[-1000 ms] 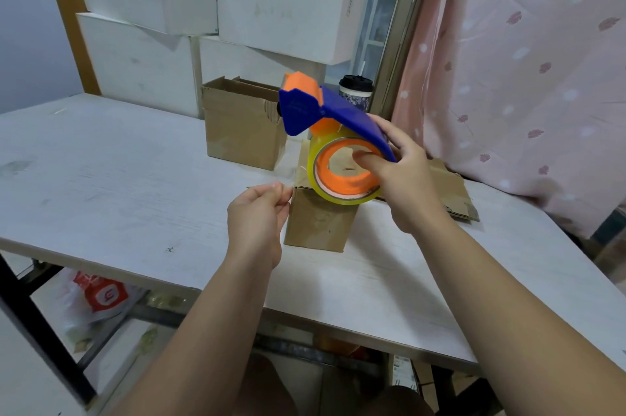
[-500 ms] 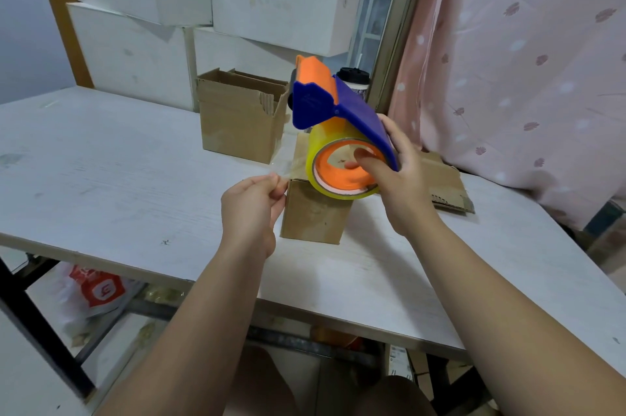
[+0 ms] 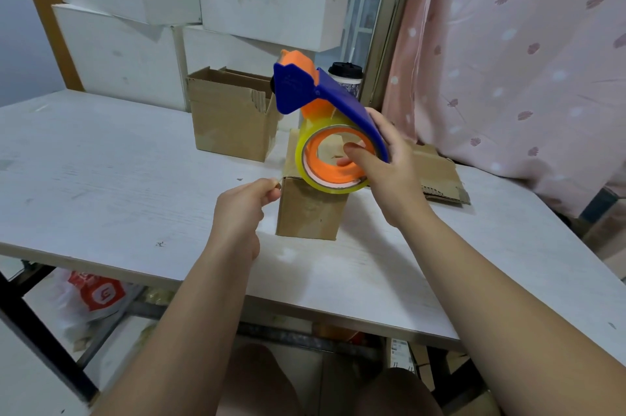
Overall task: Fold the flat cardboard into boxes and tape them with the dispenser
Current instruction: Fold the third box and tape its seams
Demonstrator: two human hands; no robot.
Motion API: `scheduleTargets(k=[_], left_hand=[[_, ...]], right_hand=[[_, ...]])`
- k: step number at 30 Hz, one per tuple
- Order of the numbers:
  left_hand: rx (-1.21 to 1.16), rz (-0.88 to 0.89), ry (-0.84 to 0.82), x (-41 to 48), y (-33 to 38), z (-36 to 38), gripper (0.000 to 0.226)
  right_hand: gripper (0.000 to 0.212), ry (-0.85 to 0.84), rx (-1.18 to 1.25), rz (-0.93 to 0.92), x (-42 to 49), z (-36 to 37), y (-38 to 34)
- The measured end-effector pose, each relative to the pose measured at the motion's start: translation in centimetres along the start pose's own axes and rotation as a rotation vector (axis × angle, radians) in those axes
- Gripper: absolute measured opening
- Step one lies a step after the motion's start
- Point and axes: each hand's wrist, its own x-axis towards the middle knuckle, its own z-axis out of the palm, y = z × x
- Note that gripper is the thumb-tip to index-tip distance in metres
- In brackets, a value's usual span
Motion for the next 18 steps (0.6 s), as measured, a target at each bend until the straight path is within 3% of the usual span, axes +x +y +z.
scheduleTargets(k=[14,16,18], left_hand=[[0.216,0.17,0.08,-0.1,-0.3,0.7,0.027],[0.36,0.211,0.098,0.2,-0.1,0.5,0.024],[0.714,0.315,0.157,0.5,0.0,-0.1,0.029]], right_hand=[[0.056,-0.005,0.014,-0.009,0.0,0.3,0.5],[0.056,-0.005,0.007,-0.013,0.0,0.3,0.5],[0.056,-0.002,0.005,-0.021,0.0,0.3,0.5]])
